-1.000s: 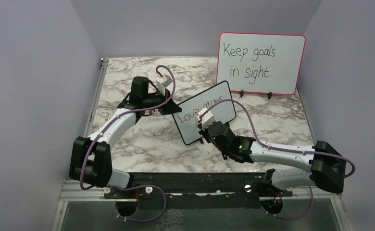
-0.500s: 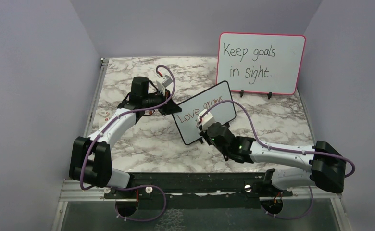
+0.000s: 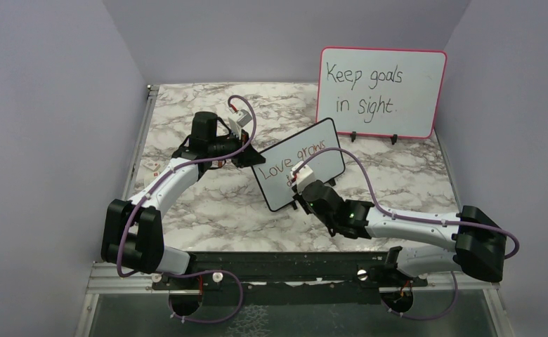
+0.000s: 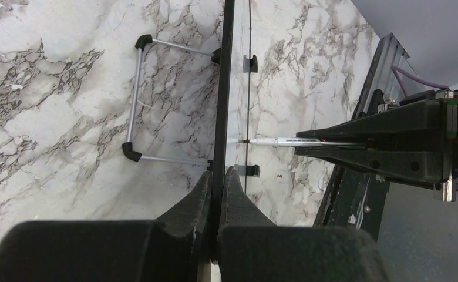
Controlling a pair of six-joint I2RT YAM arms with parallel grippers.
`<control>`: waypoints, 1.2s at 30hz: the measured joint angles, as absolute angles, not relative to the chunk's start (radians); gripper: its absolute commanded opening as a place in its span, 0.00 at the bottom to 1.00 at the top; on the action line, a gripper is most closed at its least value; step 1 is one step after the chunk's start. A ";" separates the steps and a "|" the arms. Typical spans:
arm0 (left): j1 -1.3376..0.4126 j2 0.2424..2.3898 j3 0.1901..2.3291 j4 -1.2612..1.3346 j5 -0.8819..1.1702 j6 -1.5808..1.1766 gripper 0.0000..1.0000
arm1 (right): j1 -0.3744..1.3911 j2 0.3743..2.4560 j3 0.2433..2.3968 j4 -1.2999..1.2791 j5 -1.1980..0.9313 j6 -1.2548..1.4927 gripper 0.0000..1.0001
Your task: Write a sentence on the whiteboard
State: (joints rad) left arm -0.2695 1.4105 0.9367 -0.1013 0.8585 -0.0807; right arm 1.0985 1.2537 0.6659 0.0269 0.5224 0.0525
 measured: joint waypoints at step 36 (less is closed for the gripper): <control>-0.270 1.411 0.937 -0.104 0.859 -0.080 0.00 | 1.097 1.221 0.638 0.067 0.551 0.056 0.01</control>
